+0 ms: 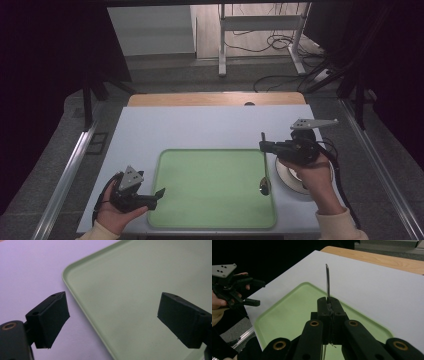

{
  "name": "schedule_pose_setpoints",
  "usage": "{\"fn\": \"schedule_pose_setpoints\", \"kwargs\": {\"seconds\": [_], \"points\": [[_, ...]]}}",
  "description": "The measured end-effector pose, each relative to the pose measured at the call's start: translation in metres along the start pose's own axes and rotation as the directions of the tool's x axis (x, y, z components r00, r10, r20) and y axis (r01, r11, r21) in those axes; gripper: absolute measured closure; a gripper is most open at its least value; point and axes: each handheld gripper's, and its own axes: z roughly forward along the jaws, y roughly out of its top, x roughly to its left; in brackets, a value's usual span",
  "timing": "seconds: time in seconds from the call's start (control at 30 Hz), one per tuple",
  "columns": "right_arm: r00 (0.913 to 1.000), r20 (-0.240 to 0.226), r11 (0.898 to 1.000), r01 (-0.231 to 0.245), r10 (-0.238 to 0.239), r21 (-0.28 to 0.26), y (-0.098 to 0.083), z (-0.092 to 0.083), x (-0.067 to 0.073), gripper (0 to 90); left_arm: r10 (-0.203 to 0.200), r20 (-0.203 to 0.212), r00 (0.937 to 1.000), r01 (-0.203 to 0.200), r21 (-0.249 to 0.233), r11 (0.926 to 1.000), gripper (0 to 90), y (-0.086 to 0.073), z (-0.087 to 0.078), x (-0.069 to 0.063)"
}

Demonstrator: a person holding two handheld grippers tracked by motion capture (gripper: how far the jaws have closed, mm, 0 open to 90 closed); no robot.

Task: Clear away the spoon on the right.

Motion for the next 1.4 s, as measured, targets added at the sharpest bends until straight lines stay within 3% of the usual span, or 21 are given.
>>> {"fn": "schedule_pose_setpoints", "kwargs": {"seconds": [0.57, 0.93, 1.4], "points": [[0.9993, -0.024, 0.999, -0.027, 0.027, 0.028, -0.002, 0.029, 0.016, 88.3, 0.000, 0.001, 1.0000, 0.000, 0.001, 1.0000, 10.0, 0.000, 0.000, 0.000], [0.9994, 0.009, 0.995, -0.033, 0.032, 0.097, -0.010, 0.055, 0.015, 88.1, 0.000, 0.002, 1.0000, 0.000, 0.004, 1.0000, 10.0, 0.000, 0.000, 0.000], [0.9977, 0.063, 0.979, -0.036, 0.024, 0.201, -0.024, 0.081, 0.009, 88.1, 0.003, 0.005, 1.0000, -0.003, 0.006, 1.0000, 10.0, 0.000, 0.000, -0.001]]}}
